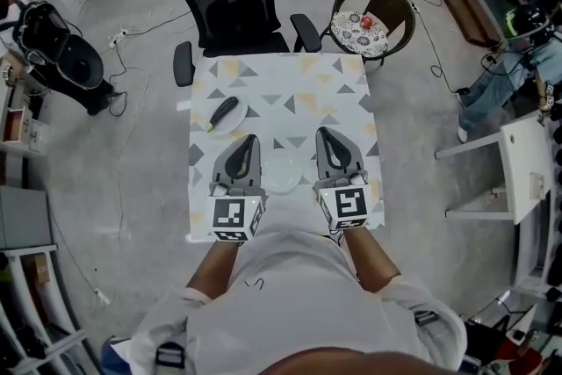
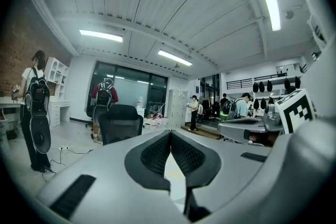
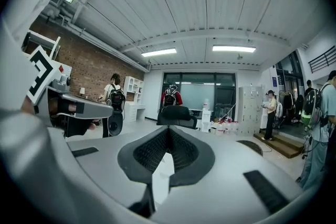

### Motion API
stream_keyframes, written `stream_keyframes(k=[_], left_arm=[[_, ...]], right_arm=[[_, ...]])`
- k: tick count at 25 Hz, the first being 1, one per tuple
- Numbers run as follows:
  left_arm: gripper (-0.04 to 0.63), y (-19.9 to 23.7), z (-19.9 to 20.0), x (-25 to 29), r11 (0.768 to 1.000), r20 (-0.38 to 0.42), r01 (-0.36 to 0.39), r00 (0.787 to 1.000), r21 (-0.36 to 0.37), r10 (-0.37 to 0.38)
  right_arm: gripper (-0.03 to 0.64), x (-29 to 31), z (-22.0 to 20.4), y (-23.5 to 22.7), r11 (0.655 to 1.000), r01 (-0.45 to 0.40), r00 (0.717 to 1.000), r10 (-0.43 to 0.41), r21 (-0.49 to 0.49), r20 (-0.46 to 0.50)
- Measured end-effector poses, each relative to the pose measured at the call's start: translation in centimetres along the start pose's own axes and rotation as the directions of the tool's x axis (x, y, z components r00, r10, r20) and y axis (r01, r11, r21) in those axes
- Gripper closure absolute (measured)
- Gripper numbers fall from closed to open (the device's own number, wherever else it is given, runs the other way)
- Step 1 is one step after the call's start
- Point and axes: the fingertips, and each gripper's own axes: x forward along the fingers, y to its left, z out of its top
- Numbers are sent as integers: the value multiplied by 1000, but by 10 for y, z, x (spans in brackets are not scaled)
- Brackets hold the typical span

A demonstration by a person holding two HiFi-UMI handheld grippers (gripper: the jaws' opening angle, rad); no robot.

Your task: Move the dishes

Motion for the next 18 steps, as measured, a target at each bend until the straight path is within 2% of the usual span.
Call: stream_keyframes(k=[18], left_arm=[[577, 0, 2, 1, 1000, 10, -11, 1000, 14, 11]], right_arm=[[620, -3, 5, -3, 1000, 4, 1000, -4, -17, -5]])
